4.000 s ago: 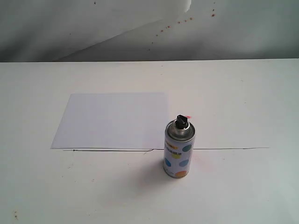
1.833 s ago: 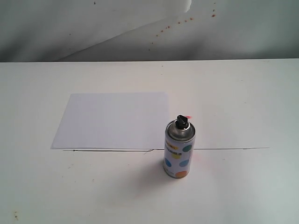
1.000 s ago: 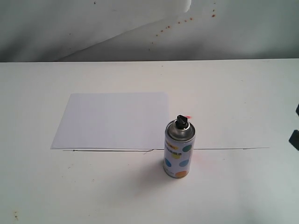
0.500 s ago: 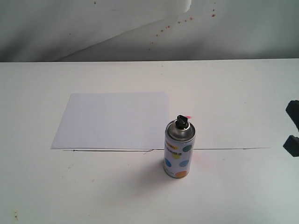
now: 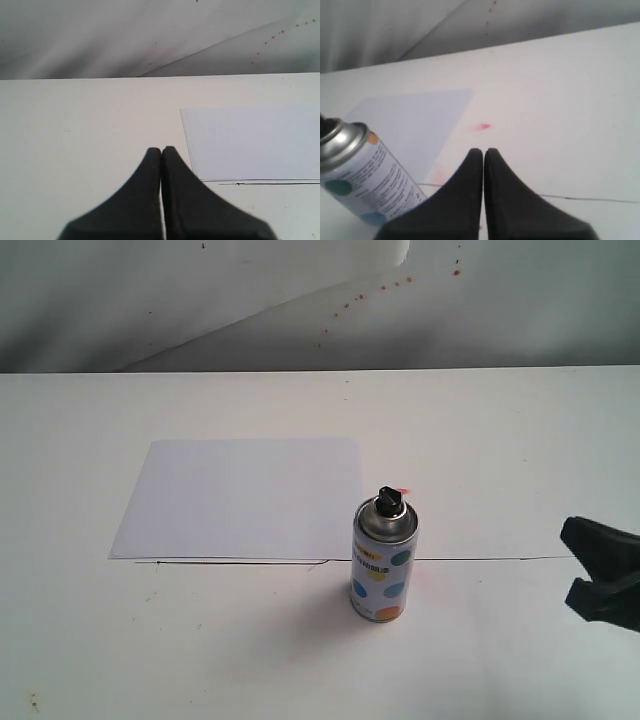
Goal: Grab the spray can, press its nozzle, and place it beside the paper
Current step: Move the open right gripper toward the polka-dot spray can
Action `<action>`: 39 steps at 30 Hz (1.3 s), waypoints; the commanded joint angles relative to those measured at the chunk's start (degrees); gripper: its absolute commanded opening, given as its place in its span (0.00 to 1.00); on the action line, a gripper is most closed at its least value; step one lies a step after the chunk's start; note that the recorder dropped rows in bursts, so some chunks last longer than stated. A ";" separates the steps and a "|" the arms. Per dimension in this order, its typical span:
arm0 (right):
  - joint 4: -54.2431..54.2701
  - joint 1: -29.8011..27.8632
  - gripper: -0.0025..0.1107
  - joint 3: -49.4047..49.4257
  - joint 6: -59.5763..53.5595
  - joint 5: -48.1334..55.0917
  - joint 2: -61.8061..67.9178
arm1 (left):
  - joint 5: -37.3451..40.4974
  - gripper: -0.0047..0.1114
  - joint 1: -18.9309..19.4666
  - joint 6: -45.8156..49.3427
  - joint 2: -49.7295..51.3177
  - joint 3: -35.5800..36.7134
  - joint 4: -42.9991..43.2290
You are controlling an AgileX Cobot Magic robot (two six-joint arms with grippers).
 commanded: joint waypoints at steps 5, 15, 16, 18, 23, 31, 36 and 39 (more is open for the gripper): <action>-11.84 0.18 0.03 0.28 0.17 -6.13 3.60 | -0.34 0.04 -0.29 -0.08 -0.21 0.28 0.09; -17.30 9.04 0.03 0.28 0.28 -2.62 3.97 | -0.34 0.04 -0.29 -0.08 -0.21 0.28 0.09; -16.42 9.71 0.03 0.28 0.28 -1.95 4.14 | -0.34 0.04 -0.29 -0.08 -0.21 0.28 0.09; -13.35 11.64 0.03 0.28 -0.38 -0.56 5.01 | -0.34 0.04 -0.29 -0.08 -0.21 0.28 0.09; -8.63 15.47 0.03 0.28 -3.83 -0.02 5.93 | -0.34 0.04 -0.29 0.05 -0.21 0.28 0.09; -11.85 15.62 0.53 0.28 -4.23 -6.02 5.93 | -0.34 0.04 -0.29 -0.10 -0.21 0.28 0.09; -8.22 15.62 0.95 0.28 -1.52 -6.25 5.93 | -0.34 0.04 -0.29 -0.10 -0.21 0.28 0.09; -8.88 15.62 0.95 0.28 -1.52 -6.25 5.93 | -0.34 0.04 -0.29 -0.10 -0.21 0.28 0.09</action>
